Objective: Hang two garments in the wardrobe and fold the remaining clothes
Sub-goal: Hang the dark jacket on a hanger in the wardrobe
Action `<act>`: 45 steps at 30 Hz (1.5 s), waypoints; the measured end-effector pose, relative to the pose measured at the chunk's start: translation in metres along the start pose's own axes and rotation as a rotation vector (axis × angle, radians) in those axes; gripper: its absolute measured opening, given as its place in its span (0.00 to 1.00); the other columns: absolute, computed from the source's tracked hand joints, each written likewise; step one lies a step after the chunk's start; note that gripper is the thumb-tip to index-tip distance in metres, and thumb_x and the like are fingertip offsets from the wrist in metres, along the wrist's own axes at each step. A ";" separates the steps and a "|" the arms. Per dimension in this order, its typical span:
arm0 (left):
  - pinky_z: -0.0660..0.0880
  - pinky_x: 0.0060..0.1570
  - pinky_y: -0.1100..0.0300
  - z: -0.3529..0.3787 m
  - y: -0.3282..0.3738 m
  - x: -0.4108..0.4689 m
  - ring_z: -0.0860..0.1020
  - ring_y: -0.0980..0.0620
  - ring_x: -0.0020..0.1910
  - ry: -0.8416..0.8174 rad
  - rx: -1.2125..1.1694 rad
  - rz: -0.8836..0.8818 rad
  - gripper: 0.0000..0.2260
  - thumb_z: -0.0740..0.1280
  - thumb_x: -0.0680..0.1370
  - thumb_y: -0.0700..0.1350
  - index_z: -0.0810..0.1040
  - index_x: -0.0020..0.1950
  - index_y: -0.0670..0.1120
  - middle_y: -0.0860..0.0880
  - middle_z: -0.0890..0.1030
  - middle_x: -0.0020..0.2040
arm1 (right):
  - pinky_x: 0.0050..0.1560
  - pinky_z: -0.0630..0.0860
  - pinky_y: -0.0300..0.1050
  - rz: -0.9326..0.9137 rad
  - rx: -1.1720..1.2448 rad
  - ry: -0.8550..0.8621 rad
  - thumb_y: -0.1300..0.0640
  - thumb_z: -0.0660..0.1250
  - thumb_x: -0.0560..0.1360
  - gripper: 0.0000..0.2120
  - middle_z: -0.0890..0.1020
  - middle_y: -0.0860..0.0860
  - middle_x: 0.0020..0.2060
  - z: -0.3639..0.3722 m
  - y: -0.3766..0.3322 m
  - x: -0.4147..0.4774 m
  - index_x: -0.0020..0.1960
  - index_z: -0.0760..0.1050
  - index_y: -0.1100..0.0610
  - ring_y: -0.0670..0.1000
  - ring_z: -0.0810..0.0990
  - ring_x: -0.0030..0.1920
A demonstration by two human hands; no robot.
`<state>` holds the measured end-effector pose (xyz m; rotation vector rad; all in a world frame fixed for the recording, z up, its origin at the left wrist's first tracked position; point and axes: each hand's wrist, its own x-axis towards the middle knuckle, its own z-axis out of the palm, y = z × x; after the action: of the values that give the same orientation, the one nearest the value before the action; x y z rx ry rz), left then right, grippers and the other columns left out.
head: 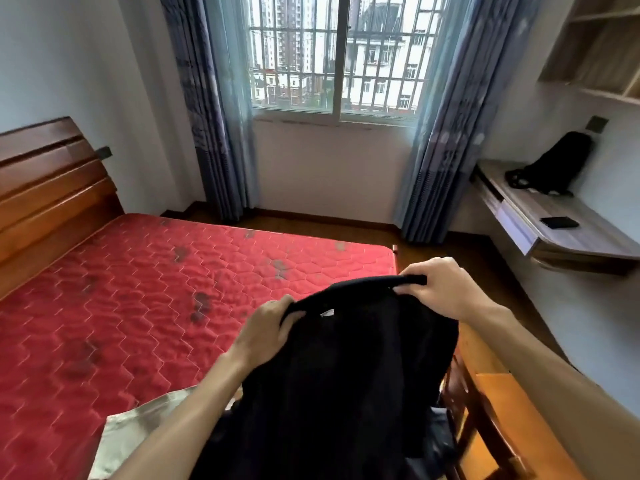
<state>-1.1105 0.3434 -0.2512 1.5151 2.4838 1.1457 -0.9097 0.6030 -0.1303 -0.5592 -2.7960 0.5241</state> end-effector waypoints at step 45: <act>0.72 0.30 0.64 -0.173 0.045 -0.076 0.78 0.51 0.28 0.089 0.177 -0.778 0.23 0.68 0.77 0.59 0.81 0.29 0.44 0.50 0.78 0.24 | 0.34 0.77 0.44 0.186 0.190 -0.381 0.45 0.67 0.78 0.18 0.85 0.51 0.37 0.020 -0.041 0.029 0.41 0.82 0.58 0.51 0.83 0.36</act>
<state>-1.0994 0.1972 -0.1244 0.3918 2.8486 0.8644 -0.9545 0.5736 -0.1280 -0.7503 -3.0093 1.0203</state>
